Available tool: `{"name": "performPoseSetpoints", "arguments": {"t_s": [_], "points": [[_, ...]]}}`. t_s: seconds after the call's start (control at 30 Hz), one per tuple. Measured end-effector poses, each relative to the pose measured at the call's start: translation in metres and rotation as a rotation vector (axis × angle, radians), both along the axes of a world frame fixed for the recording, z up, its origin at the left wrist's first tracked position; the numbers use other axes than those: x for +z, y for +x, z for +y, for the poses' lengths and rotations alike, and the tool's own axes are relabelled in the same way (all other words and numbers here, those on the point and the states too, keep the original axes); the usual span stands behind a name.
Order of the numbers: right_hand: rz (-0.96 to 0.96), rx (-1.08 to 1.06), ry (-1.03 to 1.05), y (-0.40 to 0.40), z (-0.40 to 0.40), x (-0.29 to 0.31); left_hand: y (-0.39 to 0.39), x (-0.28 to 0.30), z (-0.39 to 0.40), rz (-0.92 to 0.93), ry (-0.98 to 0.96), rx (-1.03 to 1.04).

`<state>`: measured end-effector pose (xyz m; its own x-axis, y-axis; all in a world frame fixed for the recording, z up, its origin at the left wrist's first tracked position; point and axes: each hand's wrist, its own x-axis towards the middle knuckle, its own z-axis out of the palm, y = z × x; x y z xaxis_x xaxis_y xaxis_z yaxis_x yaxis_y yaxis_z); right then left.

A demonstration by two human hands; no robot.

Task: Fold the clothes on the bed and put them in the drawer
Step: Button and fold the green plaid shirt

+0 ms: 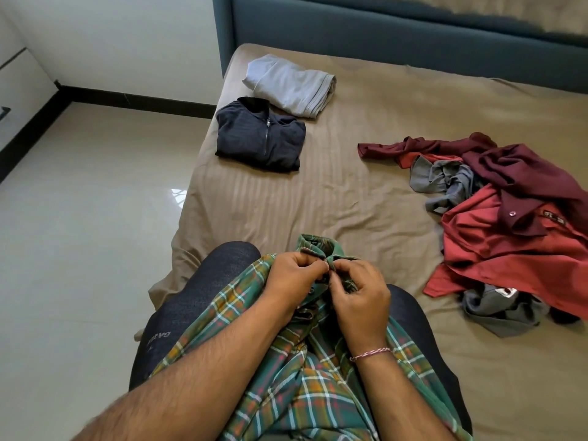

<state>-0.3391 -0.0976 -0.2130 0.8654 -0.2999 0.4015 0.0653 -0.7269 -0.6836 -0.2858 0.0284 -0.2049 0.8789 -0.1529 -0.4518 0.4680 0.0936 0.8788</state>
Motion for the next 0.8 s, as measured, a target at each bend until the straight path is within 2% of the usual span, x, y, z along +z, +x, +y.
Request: {"name": "performPoseSetpoints", "arguments": {"t_s": [0.1, 0.17, 0.23, 0.3, 0.37, 0.47, 0.6, 0.73, 0.8], "points": [[-0.015, -0.001, -0.018, 0.0, 0.0, 0.0, 0.001, -0.001, 0.0, -0.017, 0.069, -0.025], [0.002, 0.011, 0.045, 0.0, -0.001, -0.002, 0.002, -0.003, 0.001, -0.03, 0.113, -0.025], [0.072, -0.002, 0.305, 0.003, -0.001, -0.008, 0.003, -0.006, 0.002, -0.039, 0.142, -0.012], [0.158, -0.044, 0.751, 0.007, 0.001, -0.01, 0.002, -0.005, 0.0, -0.045, 0.152, -0.003], [0.203, -0.056, 1.108, 0.009, 0.005, -0.009, 0.002, -0.005, 0.0, -0.049, 0.152, -0.005], [0.194, -0.058, 1.339, 0.008, 0.009, -0.004, 0.003, -0.008, 0.0, -0.065, 0.171, -0.007], [0.204, -0.05, 1.308, 0.009, 0.009, -0.005, 0.004, -0.01, 0.0, -0.089, 0.238, 0.039], [0.233, 0.003, 0.922, 0.009, 0.005, -0.011, 0.004, -0.009, -0.001, -0.132, 0.251, 0.044], [0.226, 0.017, 0.826, 0.009, 0.004, -0.012, 0.004, -0.009, 0.0, -0.126, 0.235, 0.047]]}}
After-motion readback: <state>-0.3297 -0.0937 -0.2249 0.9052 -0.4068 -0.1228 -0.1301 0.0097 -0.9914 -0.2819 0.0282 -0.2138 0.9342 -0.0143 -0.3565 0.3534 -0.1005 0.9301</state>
